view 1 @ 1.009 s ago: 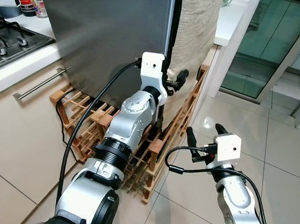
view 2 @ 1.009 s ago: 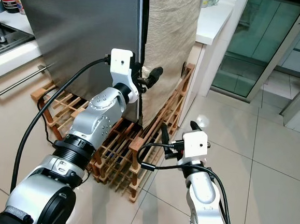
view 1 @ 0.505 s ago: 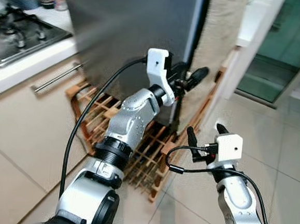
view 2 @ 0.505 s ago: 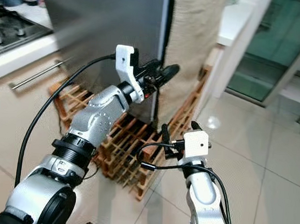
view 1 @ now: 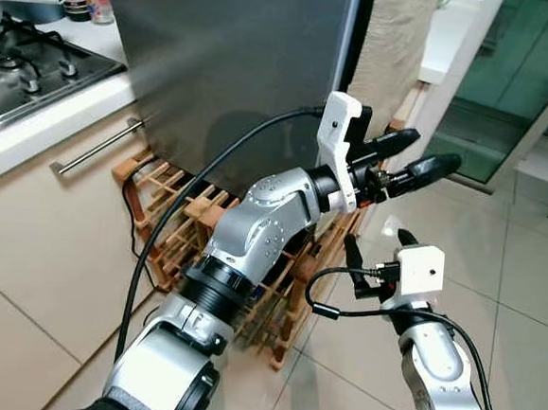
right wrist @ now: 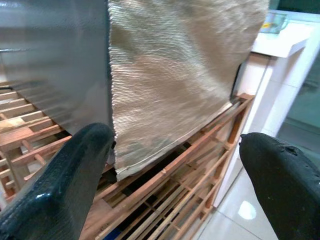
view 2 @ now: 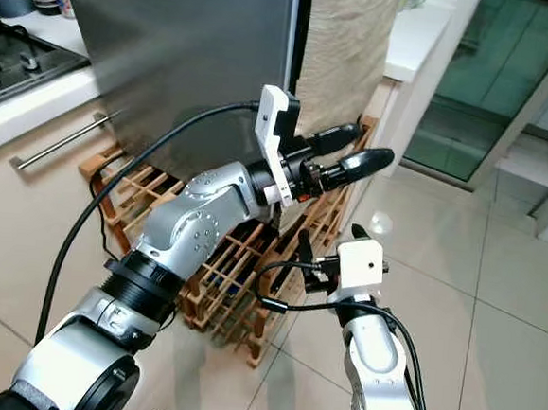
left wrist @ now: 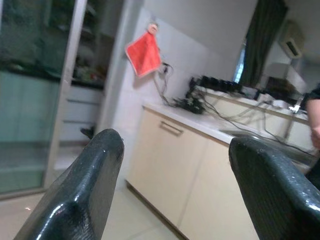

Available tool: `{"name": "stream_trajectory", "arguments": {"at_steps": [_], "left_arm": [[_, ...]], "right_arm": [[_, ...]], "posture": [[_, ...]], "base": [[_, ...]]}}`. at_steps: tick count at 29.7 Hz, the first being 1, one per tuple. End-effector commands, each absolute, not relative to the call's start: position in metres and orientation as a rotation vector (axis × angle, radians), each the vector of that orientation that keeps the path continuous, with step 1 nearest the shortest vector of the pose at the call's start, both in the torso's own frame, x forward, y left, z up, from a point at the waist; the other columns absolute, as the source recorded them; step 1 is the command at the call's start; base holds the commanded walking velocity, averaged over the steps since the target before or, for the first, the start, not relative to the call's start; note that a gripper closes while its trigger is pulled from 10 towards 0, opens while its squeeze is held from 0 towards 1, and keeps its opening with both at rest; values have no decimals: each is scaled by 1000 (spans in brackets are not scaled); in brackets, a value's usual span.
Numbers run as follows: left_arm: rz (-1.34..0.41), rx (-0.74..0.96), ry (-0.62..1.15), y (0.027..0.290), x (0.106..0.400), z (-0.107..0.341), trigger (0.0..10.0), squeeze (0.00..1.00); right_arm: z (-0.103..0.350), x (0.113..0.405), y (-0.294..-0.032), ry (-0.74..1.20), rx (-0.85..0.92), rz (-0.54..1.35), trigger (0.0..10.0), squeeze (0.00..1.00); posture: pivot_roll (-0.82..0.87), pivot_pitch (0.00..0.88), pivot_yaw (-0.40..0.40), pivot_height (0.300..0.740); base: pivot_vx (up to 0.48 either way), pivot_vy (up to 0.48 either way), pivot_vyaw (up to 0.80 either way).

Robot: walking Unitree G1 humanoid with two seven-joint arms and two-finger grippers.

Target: Restocking fridge

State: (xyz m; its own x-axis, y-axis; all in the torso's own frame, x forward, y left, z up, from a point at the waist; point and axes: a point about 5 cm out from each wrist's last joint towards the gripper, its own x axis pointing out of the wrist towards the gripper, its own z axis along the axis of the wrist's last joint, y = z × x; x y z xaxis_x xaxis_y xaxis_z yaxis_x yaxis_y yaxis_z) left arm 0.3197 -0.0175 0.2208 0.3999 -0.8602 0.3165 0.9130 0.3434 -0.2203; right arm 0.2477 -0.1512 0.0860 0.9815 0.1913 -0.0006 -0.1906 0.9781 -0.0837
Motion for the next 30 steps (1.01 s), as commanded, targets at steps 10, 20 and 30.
{"name": "stream_trajectory", "arguments": {"at_steps": [10,20,30], "left_arm": [[-629,-292,-195,113,323,196,10000,0],[-3,-149,54,211,260,118,10000,0],[59,-161,14,186,278,130,10000,0]], "right_arm": [[85,249,-171,-38,-2,77,10000,263],[66,215,-203,19,-39,-74,10000,267],[76,237,-200,-21,-63,-45,10000,294]], "posture": [[-138,0,29,740],[-110,0,22,740],[-116,0,9,740]], "base": [[0,0,0],[0,-67,0],[0,-471,505]]}}
